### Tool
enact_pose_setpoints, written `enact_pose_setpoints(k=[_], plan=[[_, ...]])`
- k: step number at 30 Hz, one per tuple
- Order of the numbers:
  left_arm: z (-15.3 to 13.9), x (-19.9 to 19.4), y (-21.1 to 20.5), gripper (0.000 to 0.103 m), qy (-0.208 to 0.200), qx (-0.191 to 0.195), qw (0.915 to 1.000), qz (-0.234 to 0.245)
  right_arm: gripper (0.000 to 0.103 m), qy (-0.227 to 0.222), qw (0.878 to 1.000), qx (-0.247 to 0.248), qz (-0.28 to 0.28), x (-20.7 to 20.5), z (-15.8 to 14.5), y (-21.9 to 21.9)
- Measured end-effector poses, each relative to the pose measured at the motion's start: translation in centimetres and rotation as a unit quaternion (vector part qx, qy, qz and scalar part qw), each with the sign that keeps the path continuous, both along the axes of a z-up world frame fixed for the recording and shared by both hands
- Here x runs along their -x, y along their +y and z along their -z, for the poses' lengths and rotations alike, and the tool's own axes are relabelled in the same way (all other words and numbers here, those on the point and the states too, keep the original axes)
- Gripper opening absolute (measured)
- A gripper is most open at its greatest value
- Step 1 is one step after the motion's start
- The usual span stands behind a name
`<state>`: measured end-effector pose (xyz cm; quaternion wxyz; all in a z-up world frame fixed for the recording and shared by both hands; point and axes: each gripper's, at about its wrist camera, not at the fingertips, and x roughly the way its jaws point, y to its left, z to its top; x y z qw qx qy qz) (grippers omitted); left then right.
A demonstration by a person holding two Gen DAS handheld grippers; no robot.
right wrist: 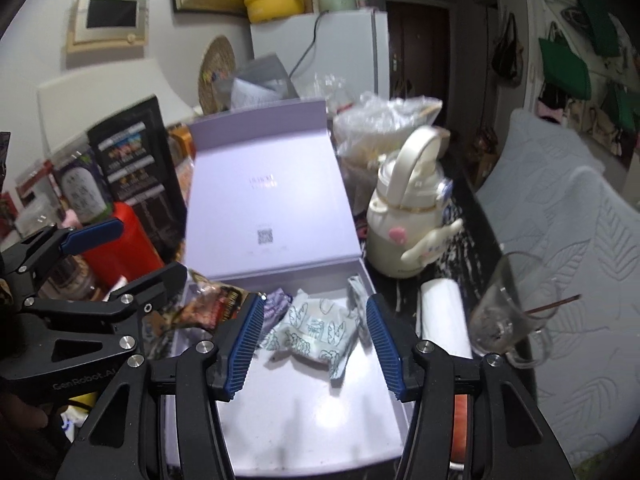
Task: Organize soft objects
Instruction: 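Withdraw both tools from the gift box back toward the table items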
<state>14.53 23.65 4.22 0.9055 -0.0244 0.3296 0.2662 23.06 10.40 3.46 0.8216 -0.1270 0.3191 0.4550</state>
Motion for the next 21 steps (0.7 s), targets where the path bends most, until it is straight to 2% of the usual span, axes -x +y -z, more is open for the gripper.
enact_pose_setpoints(k=[11, 21], plan=[[-4.6, 4.4, -3.9, 0.083, -0.045, -0.02, 0.9987, 0.016, 0.053, -0.044, 0.998, -0.034, 0.005, 4.9, -5.1, -4.4], [-7.1, 8.7, -6.9, 0.083, -0.081, -0.028, 0.9955, 0.039, 0.053, -0.078, 0.995, -0.06, 0.017, 9.6, -7.8, -9.0]])
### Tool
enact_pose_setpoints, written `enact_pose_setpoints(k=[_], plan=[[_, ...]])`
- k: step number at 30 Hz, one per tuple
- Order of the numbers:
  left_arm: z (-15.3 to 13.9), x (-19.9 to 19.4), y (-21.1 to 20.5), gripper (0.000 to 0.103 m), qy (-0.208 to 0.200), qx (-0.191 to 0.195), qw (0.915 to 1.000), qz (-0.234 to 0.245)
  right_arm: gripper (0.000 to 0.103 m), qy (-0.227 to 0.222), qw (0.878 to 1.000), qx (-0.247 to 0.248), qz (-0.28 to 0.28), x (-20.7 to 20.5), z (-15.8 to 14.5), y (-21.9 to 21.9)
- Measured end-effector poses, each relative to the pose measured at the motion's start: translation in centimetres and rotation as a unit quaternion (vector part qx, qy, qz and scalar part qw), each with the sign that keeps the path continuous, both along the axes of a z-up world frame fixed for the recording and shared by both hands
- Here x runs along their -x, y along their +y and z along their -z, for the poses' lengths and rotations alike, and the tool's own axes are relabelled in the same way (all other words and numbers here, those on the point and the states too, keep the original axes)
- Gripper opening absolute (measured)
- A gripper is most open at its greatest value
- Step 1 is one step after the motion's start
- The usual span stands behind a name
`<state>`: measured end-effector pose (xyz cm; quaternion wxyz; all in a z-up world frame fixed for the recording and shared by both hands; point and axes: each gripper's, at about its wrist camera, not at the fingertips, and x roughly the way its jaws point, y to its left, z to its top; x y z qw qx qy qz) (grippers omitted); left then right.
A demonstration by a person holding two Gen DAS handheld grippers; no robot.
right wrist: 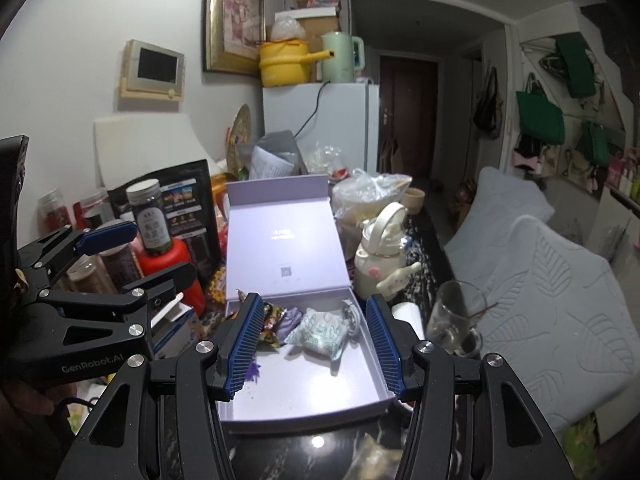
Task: Organize soft objects
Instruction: 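Withdraw both tools from the gift box back toward the table items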
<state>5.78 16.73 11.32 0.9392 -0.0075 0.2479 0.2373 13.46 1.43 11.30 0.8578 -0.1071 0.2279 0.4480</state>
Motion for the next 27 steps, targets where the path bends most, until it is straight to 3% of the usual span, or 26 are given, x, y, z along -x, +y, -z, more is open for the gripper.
enact_pose_setpoints(k=[4, 6, 8, 27], plan=[[-0.3, 1.6, -1.4, 0.085, -0.009, 0.001, 0.9999, 0.015, 0.053, -0.008, 1.0, -0.007, 0.008, 1.8, -0.4, -1.8], [-0.3, 2.3, -2.1, 0.096, -0.013, 0.0, 0.9996, 0.024, 0.054, -0.008, 1.0, -0.01, 0.013, 2.4, -0.4, -2.6], [-0.3, 2.9, -2.7, 0.099, -0.019, -0.004, 0.9994, 0.029, 0.056, -0.007, 1.0, -0.013, 0.017, 3.0, -0.3, -3.4], [3.8, 5.3, -8.1, 0.099, -0.004, 0.031, 0.9942, 0.103, 0.061, -0.003, 0.996, -0.022, 0.085, 7.3, 3.6, -11.3]])
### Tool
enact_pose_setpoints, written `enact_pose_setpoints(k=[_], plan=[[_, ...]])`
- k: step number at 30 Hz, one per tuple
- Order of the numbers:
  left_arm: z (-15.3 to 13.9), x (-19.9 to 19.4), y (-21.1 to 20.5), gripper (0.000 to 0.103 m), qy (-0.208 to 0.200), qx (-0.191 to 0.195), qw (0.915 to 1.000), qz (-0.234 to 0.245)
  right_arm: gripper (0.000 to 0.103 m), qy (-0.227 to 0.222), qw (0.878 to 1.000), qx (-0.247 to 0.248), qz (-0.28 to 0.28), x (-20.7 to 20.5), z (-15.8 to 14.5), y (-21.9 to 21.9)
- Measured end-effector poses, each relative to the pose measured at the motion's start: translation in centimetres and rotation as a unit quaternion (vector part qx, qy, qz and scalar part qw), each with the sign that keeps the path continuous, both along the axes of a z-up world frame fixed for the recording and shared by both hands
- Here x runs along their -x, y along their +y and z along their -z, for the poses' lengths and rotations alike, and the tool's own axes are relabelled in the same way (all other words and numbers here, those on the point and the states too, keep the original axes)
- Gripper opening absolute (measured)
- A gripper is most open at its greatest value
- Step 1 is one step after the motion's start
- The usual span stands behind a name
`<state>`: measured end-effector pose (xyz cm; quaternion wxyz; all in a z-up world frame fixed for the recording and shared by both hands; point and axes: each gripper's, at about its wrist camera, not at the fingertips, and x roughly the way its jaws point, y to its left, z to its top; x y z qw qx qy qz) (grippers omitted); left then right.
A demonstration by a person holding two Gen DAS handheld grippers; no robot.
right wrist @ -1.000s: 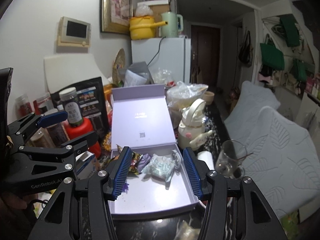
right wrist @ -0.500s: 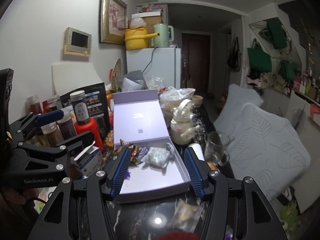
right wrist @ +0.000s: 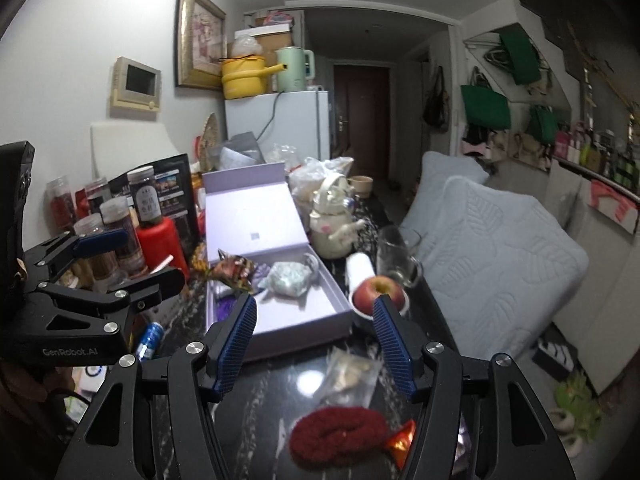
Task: Organize soft objects
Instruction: 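Withdraw both tools from the gift box back toward the table items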
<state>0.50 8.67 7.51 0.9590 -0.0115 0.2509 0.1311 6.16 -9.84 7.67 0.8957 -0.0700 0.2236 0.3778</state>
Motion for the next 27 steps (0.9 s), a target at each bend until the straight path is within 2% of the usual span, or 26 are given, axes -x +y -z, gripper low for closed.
enact_pose_setpoints(k=[17, 27], plan=[[5.2, -0.5, -4.4, 0.099, 0.04, 0.034, 0.995, 0.085, 0.061, 0.037, 0.998, 0.01, 0.046, 1.7, 5.2, -4.5], [7.6, -1.1, -6.6, 0.099, 0.048, 0.087, 0.9859, 0.135, 0.065, 0.05, 0.995, 0.02, 0.081, 2.1, 7.8, -8.3]])
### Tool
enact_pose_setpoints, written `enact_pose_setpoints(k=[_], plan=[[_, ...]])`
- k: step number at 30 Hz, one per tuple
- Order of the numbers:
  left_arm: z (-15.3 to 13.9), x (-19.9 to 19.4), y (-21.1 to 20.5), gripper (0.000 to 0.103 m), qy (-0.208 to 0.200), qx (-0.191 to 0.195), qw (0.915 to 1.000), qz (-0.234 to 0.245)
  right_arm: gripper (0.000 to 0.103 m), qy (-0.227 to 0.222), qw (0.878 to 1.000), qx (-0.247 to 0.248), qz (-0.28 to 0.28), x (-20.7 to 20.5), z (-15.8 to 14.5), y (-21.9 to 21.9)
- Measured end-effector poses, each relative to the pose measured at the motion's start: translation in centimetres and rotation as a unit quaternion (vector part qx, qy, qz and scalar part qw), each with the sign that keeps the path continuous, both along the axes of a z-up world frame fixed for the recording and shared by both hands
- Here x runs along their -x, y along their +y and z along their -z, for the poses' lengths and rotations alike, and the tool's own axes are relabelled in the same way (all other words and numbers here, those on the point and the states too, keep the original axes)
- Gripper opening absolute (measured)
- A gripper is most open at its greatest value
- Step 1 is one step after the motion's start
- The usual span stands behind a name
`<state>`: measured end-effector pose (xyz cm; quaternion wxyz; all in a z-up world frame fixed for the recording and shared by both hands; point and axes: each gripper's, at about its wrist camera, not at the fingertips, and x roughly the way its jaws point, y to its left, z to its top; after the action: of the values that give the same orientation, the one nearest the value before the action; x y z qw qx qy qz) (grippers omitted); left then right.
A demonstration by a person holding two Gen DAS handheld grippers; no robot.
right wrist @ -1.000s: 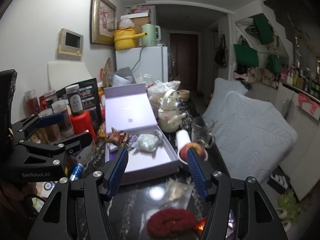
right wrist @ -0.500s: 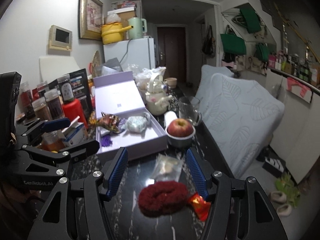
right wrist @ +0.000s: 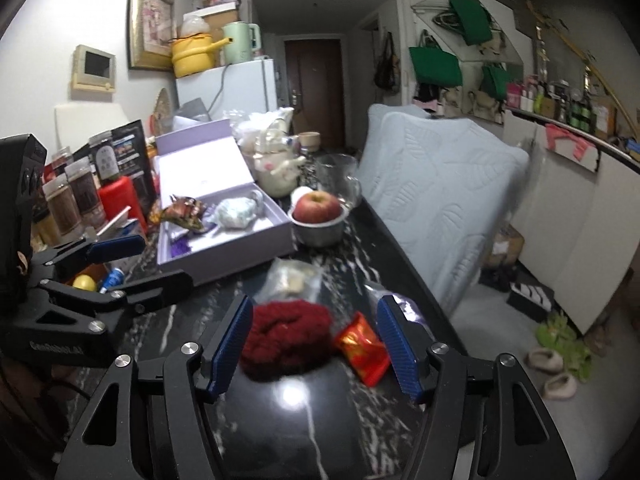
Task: Organize soft objects
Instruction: 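Withdraw both tools from the gift box back toward the table items, then move the left tool onto the red fuzzy scrunchie while the right tool approaches the red candy packet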
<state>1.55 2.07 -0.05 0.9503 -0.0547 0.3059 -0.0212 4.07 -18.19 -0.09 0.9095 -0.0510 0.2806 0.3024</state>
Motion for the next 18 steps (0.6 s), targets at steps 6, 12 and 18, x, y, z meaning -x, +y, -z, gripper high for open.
enact_pose_setpoints(k=[6, 12, 18], plan=[[1.6, -1.2, -1.8, 0.099, 0.014, 0.008, 0.9997, 0.019, 0.065, 0.025, 0.999, -0.002, 0.023, -0.9, 1.7, -2.2], [3.4, -2.8, -3.1, 0.099, 0.038, -0.003, 0.9989, 0.028, 0.065, 0.04, 0.998, 0.002, 0.039, -2.0, 3.3, -3.8], [5.3, -4.9, -3.8, 0.099, 0.064, -0.007, 0.9975, 0.029, 0.065, 0.06, 0.997, -0.001, 0.047, -3.3, 5.0, -4.8]])
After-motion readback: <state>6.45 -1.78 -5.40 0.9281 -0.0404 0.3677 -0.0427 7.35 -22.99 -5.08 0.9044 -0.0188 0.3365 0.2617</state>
